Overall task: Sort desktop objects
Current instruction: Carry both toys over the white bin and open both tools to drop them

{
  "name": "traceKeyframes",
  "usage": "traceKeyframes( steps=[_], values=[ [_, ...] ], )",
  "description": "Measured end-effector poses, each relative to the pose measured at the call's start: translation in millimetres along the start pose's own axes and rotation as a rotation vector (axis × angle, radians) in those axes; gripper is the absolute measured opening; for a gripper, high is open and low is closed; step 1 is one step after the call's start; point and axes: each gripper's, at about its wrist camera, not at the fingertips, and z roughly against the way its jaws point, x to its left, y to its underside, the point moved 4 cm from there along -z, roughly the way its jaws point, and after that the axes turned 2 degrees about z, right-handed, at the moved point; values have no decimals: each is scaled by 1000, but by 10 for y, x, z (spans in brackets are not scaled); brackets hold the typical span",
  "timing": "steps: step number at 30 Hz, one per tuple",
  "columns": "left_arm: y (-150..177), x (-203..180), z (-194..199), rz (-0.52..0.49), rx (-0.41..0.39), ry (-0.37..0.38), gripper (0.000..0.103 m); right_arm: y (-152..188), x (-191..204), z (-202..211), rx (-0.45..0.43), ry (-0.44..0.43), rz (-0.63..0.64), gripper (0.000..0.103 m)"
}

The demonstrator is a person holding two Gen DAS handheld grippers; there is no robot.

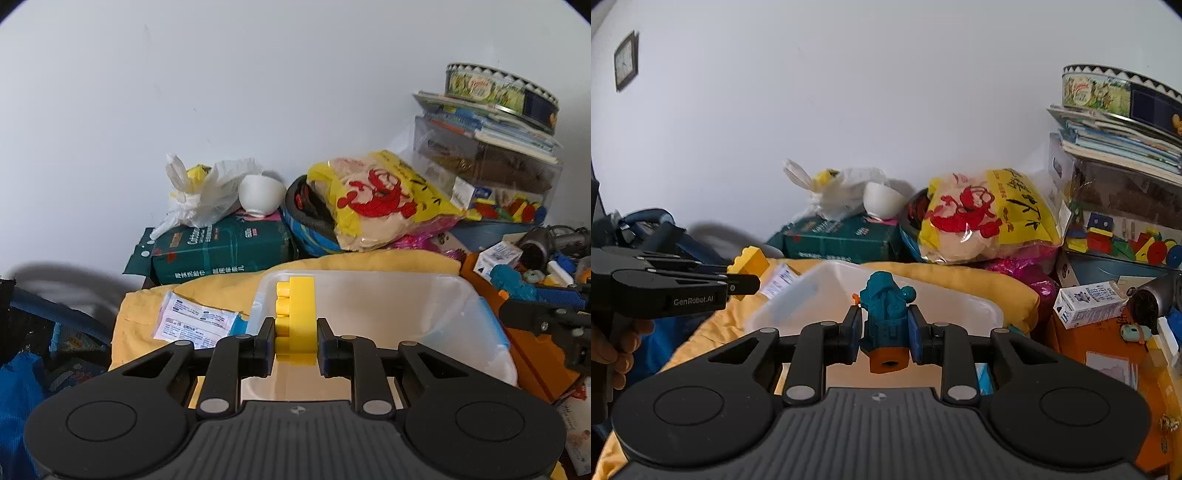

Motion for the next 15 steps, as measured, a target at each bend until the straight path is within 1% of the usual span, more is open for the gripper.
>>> traceKeyframes(
  steps=[6, 8, 9, 10, 11, 12, 13, 15],
  values=[
    [7, -6, -262, 15, 51, -14, 25, 85, -67, -344, 92, 5, -5, 29],
    [10, -16, -343, 12, 60, -18, 27, 119, -92, -445, 117, 12, -5, 29],
    [17, -23, -382, 12, 71, -12, 37, 133, -109, -500, 131, 13, -6, 30],
    [22, -18, -408, 16, 76, -8, 50, 134, -119, -543, 142, 10, -5, 31],
    [27, -8, -421, 22, 77, -13, 54, 131, -129, -584, 149, 7, -2, 36],
    [31, 4, -427, 27, 76, -20, 57, 124, -134, -599, 148, 8, 1, 51],
    [37, 16, -433, 25, 73, -23, 57, 114, -141, -602, 143, 12, 2, 54],
    [72, 45, -418, 10, 71, -26, 57, 96, -147, -573, 122, 0, 5, 55]
  ],
)
